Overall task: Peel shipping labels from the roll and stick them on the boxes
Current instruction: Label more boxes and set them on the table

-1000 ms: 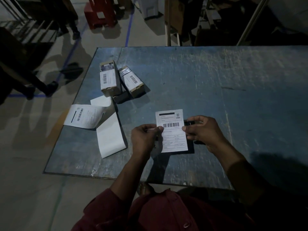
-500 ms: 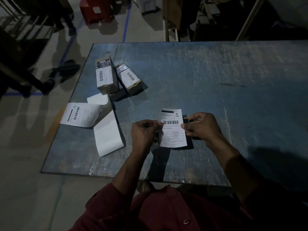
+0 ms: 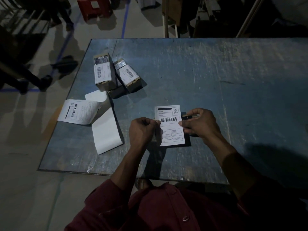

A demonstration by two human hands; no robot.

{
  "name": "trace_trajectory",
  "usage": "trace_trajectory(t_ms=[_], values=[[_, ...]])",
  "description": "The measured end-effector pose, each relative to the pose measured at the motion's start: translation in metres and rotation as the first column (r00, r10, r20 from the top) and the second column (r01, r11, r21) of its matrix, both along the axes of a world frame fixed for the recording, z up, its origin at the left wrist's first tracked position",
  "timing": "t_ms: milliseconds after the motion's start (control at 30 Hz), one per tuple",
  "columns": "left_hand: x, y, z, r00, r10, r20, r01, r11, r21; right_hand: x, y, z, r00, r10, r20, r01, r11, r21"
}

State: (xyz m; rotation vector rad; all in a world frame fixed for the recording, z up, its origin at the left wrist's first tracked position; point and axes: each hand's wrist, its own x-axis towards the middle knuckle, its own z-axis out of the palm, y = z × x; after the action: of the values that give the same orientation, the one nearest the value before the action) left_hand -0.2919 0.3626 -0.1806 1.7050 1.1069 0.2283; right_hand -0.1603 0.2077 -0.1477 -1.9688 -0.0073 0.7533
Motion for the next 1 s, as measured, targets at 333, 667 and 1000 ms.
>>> trace_trajectory(t_ms=[333,667,1000], values=[[0.0045,0.0038,-0.0001,0.999,-0.022,-0.038,0.024,0.999,0.040,-0.0046,0.0023,0.0106,1.000,-0.018,0.021,0.018,1.000,0.001],[0.0048,0.0044,-0.0014,0.999,0.029,-0.044,-0.027,0.997,0.066,-0.0040,0.0076,0.0077,0.999,-0.029,0.031,0.031,0.998,-0.048],[0.0055,0.0057,-0.0050,0.999,0.030,-0.043,-0.026,0.997,0.075,-0.0012,0.0098,0.0030,0.998,-0.017,0.066,0.024,0.994,-0.111]])
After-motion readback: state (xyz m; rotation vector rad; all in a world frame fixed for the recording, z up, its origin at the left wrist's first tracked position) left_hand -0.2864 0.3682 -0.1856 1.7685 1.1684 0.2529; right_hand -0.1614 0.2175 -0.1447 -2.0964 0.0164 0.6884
